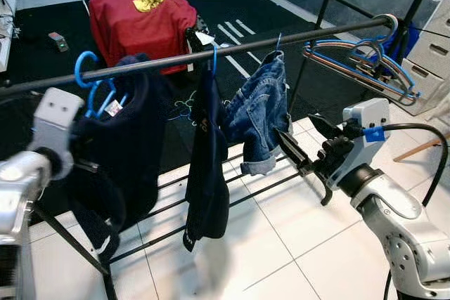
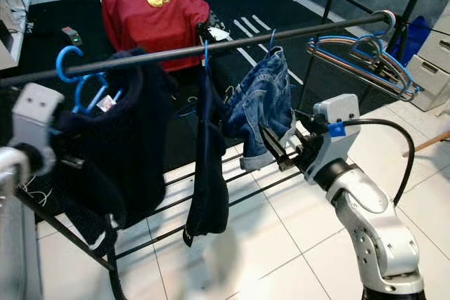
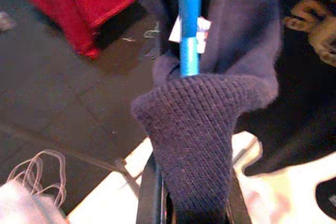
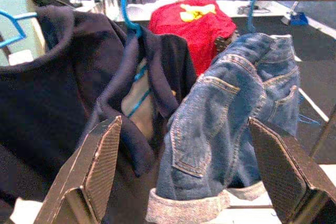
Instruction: Hang hanger
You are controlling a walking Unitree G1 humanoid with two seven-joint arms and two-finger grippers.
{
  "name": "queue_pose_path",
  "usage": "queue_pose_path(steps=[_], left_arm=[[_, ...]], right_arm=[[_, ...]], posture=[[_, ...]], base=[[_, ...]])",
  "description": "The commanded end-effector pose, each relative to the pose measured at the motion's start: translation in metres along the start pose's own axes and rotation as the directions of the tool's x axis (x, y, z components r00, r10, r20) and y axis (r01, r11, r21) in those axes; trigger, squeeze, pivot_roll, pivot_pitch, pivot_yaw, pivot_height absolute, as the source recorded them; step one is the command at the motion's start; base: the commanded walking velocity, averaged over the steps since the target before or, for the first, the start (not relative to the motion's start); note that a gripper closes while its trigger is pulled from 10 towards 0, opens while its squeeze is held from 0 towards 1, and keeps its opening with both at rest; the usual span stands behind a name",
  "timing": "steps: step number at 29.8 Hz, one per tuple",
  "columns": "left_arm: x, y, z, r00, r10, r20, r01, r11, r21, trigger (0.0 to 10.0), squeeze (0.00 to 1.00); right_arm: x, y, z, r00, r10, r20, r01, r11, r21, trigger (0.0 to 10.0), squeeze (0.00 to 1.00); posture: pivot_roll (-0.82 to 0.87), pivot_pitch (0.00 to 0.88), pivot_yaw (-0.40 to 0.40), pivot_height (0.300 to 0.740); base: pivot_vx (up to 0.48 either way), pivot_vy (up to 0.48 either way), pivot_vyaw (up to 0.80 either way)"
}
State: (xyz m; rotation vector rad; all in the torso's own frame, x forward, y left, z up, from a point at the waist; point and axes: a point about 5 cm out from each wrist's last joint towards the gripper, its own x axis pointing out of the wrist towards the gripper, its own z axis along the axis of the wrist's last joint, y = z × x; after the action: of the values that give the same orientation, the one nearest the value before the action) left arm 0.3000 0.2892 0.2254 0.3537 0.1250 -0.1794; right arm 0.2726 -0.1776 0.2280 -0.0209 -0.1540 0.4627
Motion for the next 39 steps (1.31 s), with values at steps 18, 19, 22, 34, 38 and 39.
queue_pose_path(steps=[18,19,22,34,38,39], left_arm=[[-0.058,0.025,-0.017,0.968,-0.250,0.003,0.250,0.967,0.042,10.0,0.00],[-0.062,0.020,-0.022,0.953,-0.304,0.001,0.304,0.952,0.038,10.0,0.00],[-0.067,0.016,-0.028,0.933,-0.361,0.008,0.361,0.933,0.018,10.0,0.00],[-0.081,0.003,-0.023,0.823,-0.567,0.039,0.566,0.824,0.038,10.0,0.00],[-0.080,0.001,-0.010,0.783,-0.618,0.069,0.611,0.786,0.100,10.0,0.00],[-0.080,0.001,-0.010,0.783,-0.618,0.069,0.611,0.786,0.100,10.0,0.00]], right_arm=[[0.001,0.004,-0.001,1.000,0.024,-0.011,-0.024,1.000,-0.004,10.0,0.00],[0.001,0.004,-0.001,1.000,0.024,-0.012,-0.024,1.000,-0.005,10.0,0.00],[0.001,0.003,0.000,1.000,0.024,-0.011,-0.024,1.000,-0.008,10.0,0.00],[-0.006,-0.007,0.009,0.998,0.067,0.002,-0.067,0.998,-0.007,10.0,0.00],[-0.013,-0.014,0.016,0.991,0.134,0.017,-0.134,0.991,0.011,10.0,0.00],[-0.013,-0.014,0.016,0.991,0.134,0.017,-0.134,0.991,0.011,10.0,0.00]], posture=[[-0.03,0.124,-0.026,0.740],[-0.03,0.125,-0.026,0.740],[-0.03,0.125,-0.025,0.740],[-0.03,0.122,-0.025,0.740],[-0.02,0.118,-0.031,0.740],[-0.02,0.118,-0.031,0.740]], base=[[-0.077,0.000,0.00],[-0.431,0.000,0.00],[-0.416,0.000,0.00],[-0.383,0.000,0.00],[-0.318,0.000,0.00],[-0.255,0.000,0.00]])
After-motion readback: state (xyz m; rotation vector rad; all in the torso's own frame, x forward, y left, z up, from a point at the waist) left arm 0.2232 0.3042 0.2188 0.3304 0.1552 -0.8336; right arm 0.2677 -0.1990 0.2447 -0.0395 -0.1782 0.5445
